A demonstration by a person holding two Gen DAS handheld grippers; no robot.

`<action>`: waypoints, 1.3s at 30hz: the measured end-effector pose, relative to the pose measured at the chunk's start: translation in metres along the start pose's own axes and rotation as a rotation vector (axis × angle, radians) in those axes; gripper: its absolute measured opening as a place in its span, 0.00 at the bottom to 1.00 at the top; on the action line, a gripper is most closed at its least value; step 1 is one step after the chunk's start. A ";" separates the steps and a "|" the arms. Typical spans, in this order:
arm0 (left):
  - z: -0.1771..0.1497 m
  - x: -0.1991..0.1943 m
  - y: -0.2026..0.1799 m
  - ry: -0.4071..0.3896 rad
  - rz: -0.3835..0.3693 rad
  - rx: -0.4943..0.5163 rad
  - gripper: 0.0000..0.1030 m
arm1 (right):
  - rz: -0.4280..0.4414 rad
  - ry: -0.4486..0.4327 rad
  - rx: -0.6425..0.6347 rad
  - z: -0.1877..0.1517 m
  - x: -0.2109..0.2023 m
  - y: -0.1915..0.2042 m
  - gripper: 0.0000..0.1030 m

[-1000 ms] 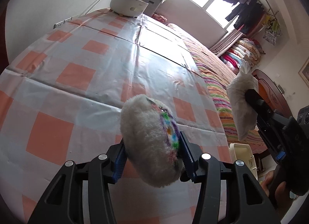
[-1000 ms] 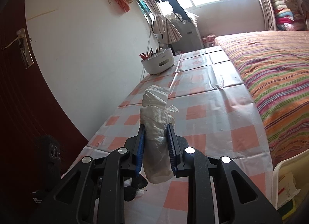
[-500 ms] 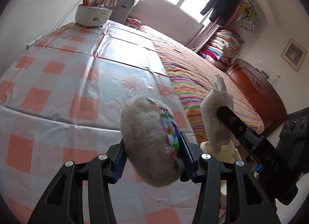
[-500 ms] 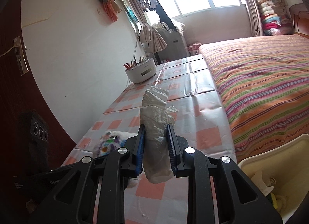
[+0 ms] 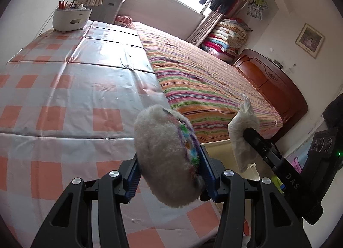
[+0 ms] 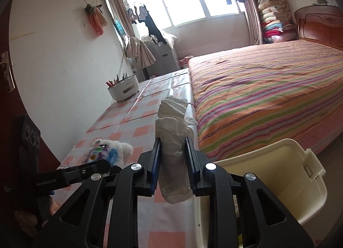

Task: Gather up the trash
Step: 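Carry the tissue and plush toy over the cream bin and release both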

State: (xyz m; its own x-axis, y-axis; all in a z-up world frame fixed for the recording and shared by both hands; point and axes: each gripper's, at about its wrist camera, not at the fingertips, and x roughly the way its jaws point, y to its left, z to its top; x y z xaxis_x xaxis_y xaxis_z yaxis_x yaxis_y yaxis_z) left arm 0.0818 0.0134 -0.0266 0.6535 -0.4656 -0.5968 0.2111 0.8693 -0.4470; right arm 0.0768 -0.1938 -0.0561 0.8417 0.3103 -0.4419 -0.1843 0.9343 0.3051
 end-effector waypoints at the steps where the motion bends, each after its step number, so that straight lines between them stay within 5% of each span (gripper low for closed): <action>1: -0.001 0.002 -0.003 0.004 -0.006 0.002 0.47 | -0.012 -0.003 0.005 -0.001 -0.002 -0.005 0.21; 12: -0.002 0.020 -0.050 0.044 -0.066 0.097 0.47 | -0.148 -0.043 0.032 -0.008 -0.024 -0.033 0.24; 15: 0.001 0.022 -0.063 0.045 -0.076 0.135 0.47 | -0.175 -0.053 0.047 -0.008 -0.025 -0.037 0.34; 17: 0.002 0.022 -0.071 0.044 -0.083 0.162 0.47 | -0.178 -0.060 0.065 -0.007 -0.027 -0.041 0.54; 19: 0.004 0.023 -0.078 0.041 -0.087 0.188 0.47 | -0.203 -0.080 0.094 -0.004 -0.031 -0.048 0.61; 31: -0.001 0.061 -0.108 0.117 -0.112 0.266 0.47 | -0.230 -0.355 0.262 0.016 -0.097 -0.077 0.68; 39: -0.006 0.082 -0.133 0.147 -0.131 0.308 0.49 | -0.222 -0.389 0.283 0.009 -0.100 -0.071 0.70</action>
State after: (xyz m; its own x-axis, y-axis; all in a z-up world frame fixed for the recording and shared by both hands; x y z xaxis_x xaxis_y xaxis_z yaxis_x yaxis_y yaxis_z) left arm 0.1029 -0.1417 -0.0200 0.4997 -0.5758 -0.6471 0.5098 0.7995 -0.3177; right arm 0.0103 -0.2930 -0.0255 0.9809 -0.0274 -0.1927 0.1184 0.8698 0.4790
